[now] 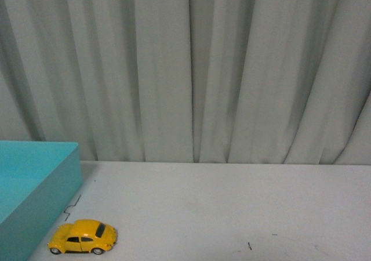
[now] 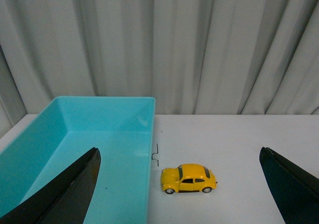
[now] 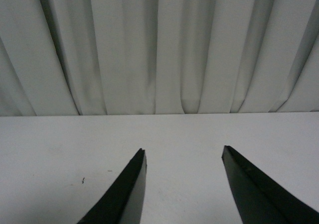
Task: Wind up and store yellow beetle toy
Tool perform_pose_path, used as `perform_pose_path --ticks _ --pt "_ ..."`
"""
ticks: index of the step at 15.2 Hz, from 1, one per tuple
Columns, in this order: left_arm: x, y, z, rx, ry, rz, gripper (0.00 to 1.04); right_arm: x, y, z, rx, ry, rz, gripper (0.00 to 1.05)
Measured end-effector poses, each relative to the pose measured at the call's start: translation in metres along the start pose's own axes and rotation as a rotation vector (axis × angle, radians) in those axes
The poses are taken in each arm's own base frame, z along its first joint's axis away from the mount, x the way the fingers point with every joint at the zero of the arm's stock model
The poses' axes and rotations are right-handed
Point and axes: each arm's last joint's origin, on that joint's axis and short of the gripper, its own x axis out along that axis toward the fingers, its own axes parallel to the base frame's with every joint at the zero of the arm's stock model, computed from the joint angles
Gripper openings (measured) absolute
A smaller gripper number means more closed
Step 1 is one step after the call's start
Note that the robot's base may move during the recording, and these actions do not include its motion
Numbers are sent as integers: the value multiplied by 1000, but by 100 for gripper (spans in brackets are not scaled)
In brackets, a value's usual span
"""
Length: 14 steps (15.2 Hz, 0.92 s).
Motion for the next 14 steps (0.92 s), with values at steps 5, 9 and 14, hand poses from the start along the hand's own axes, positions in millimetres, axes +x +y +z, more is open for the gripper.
perform_pose_path --ticks 5,9,14 --pt "0 0 0 0 0 0 98 0 0 0 0 0 0 100" --pt "14 1 33 -207 367 303 98 0 0 0 0 -1 0 98" --pt "147 -9 93 -101 237 218 98 0 0 0 0 1 0 98"
